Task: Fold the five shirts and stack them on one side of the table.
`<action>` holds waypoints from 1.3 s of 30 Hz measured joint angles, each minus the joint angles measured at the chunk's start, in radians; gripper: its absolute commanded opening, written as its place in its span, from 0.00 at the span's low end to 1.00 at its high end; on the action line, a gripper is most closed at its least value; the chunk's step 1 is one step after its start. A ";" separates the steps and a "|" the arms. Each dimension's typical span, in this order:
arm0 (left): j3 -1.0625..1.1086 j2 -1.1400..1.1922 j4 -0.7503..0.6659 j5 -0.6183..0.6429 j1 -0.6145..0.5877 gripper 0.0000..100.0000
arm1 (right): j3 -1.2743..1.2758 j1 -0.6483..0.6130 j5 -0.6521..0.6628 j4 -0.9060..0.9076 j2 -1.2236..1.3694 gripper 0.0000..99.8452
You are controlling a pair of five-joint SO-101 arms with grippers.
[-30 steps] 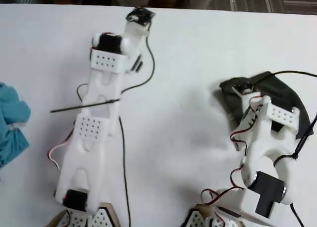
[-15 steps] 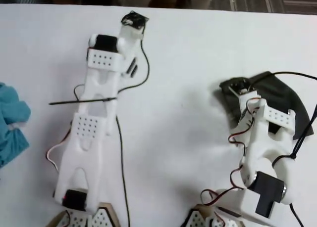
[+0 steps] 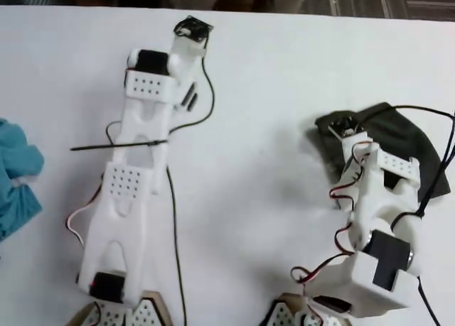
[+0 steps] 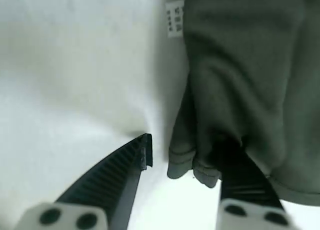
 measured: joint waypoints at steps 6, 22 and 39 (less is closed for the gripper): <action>-0.052 0.000 0.000 0.000 0.000 0.15 | -0.003 0.002 0.003 -0.005 0.011 0.02; -0.057 0.000 0.000 0.000 0.000 0.15 | 0.032 -0.003 -0.155 0.012 -0.101 0.02; -0.057 -0.100 0.000 0.000 -0.017 0.15 | 0.155 -0.061 -0.132 -0.081 -0.272 0.02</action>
